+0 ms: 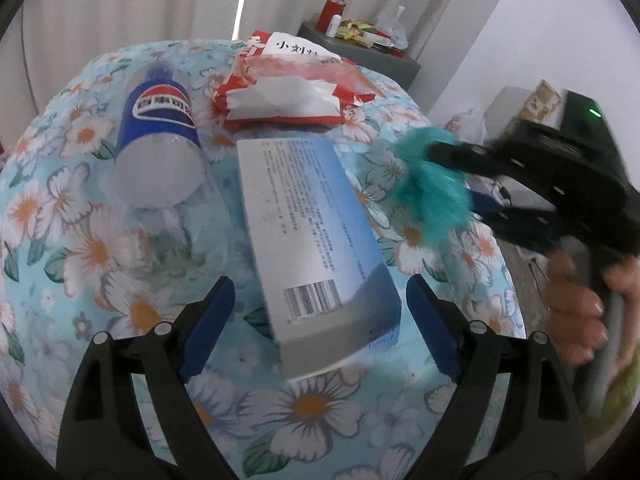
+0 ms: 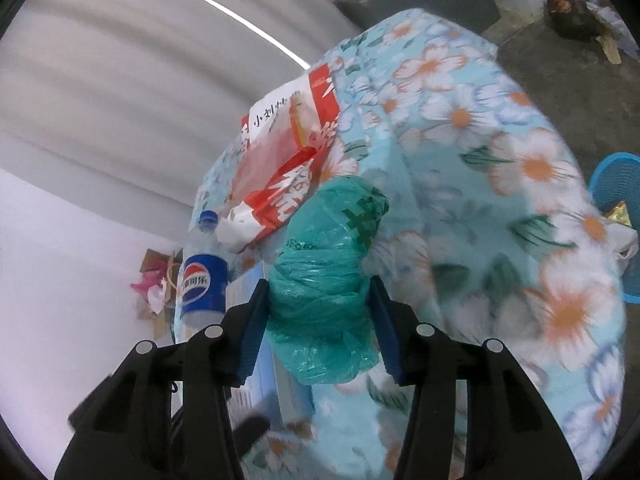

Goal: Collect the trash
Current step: 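Grasp the green plastic bag with the right tool while the left grasps the white box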

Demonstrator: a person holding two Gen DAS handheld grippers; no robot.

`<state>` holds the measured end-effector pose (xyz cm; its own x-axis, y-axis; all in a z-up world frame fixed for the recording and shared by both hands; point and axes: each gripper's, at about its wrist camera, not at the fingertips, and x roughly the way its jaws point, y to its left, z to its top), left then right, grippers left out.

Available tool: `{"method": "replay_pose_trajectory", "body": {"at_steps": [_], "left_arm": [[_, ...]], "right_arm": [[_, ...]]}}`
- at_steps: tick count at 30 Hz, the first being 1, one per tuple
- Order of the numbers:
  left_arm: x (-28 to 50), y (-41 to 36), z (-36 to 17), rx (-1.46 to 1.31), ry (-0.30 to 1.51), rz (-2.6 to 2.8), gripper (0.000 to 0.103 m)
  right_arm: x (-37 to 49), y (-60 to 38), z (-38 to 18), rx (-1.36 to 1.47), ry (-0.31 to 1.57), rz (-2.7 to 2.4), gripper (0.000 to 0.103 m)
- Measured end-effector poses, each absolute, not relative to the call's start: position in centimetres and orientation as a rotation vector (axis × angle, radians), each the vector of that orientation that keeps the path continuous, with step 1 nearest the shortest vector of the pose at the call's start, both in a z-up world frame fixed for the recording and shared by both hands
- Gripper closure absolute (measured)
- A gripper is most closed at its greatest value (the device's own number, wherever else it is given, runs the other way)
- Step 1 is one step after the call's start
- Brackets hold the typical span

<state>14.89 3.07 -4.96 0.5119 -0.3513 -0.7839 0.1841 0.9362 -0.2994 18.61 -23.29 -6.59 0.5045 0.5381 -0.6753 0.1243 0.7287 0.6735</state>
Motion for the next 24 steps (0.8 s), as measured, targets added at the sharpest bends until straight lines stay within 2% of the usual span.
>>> {"method": "replay_pose_trajectory", "body": {"at_steps": [6,8,10,17,21,24], "left_arm": [[14.9,1.4,-5.9,-0.126,0.982,-0.270,0.020],[14.7,1.1,-6.2,-0.101,0.980,-0.256,0.029],[14.4,1.0,-6.2,-0.091,0.976,-0.258,0.031],[11.2,2.8,-5.0,-0.075,1.060,-0.385,0.032],[8.5,5.0,-4.7,-0.075,1.148,-0.454,0.030],[7.7,6.0,-4.2,-0.078,1.119,-0.413,0.019]], "right_arm": [[13.7,-26.1,-6.5,0.769,1.022,0.262,0.055],[12.4,-26.4,-6.8,0.777,1.026,0.250,0.055],[11.5,-26.8,-7.2,0.788,1.029,0.250,0.055],[10.3,-25.4,-7.3,0.751,1.078,0.321,0.054],[8.6,-24.2,-7.4,0.672,1.133,0.371,0.054],[8.2,-24.0,-8.4,0.687,1.139,0.357,0.053]]}}
